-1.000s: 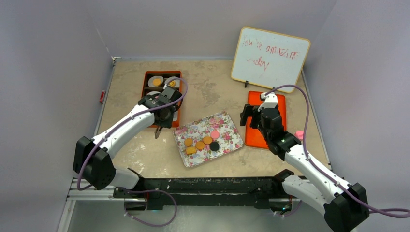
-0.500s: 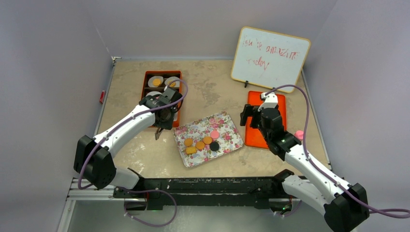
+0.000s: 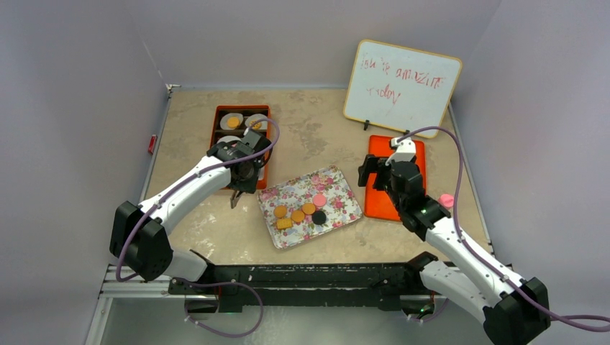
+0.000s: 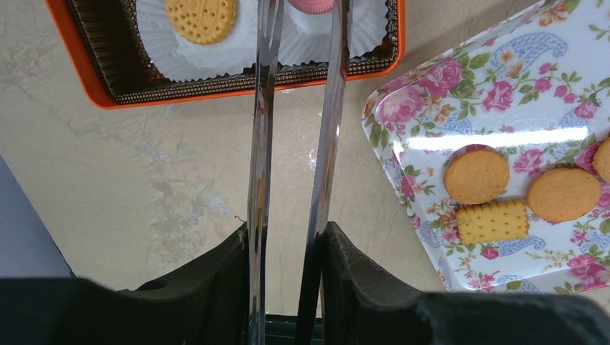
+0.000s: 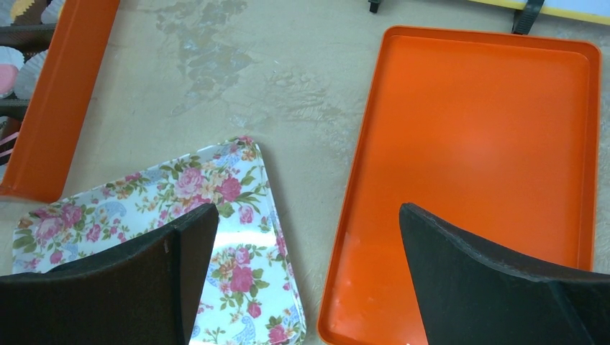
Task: Pack the cookies
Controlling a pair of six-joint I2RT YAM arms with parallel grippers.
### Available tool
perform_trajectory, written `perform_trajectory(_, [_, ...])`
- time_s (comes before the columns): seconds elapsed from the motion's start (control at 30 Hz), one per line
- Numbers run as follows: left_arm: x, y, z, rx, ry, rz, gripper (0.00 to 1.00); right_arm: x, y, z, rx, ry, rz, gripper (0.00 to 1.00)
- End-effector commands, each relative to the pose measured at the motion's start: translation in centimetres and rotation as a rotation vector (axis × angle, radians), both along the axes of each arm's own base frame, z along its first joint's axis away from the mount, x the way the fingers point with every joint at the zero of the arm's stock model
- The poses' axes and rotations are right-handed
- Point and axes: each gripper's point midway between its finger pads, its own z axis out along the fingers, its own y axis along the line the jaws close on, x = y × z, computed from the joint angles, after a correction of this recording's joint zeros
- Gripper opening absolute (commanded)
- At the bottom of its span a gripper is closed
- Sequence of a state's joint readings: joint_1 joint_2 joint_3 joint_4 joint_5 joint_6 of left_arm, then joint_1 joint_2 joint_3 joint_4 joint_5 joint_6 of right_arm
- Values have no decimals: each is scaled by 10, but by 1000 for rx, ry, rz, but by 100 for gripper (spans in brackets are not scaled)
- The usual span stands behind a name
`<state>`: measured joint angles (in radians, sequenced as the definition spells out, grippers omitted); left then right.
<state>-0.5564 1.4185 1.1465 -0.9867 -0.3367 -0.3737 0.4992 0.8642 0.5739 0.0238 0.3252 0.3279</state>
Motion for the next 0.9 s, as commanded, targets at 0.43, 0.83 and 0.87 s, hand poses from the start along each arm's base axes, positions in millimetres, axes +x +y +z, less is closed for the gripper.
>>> perform_trajectory(0.43, [0,7,7,15,-19,17,39,4,-1,28,26,-71,-17,99])
perform_trajectory(0.83, [3,4,21,-20,-61,9,42,4,-1,32,29,-77,-16,99])
perform_trajectory(0.87, [4,3,24,-26,-72,8,42,4,-2,32,30,-79,-16,99])
